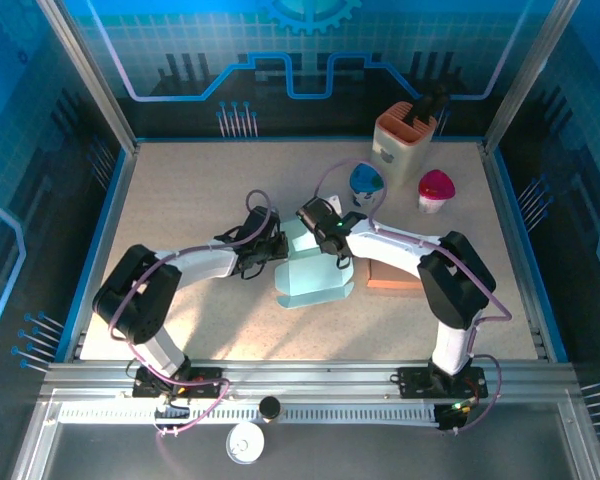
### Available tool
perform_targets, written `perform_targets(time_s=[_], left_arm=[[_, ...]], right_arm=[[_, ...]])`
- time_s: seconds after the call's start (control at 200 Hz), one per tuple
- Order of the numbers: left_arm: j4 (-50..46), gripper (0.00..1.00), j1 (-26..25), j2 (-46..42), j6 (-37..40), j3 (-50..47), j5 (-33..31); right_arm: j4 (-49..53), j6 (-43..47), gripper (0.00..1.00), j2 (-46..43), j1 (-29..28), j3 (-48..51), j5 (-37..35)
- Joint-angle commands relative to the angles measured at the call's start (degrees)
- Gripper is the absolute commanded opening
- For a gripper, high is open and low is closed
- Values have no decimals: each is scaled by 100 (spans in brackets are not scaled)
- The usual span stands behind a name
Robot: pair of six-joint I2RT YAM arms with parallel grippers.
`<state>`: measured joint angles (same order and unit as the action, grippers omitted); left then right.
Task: Fold the paper box
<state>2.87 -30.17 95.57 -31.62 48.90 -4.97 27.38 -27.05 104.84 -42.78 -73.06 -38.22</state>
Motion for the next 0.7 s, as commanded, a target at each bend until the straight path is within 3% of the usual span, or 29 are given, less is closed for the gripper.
perform_targets(time_s=[0.0, 0.325, 0.44, 0.695], left_arm=[[234, 11, -13, 241, -90, -183, -94], [271, 20, -11, 355, -66, -181, -125], [263, 10, -23, 331, -46, -207, -181], [-216, 0, -214, 397, -51, -22, -800]], right_arm=[[-118, -47, 0, 20, -72, 46, 36], [-128, -8, 0, 26, -70, 30, 51], [-92, -6, 0, 42, -69, 9, 25], [-35, -113, 0, 64, -80, -7, -30]])
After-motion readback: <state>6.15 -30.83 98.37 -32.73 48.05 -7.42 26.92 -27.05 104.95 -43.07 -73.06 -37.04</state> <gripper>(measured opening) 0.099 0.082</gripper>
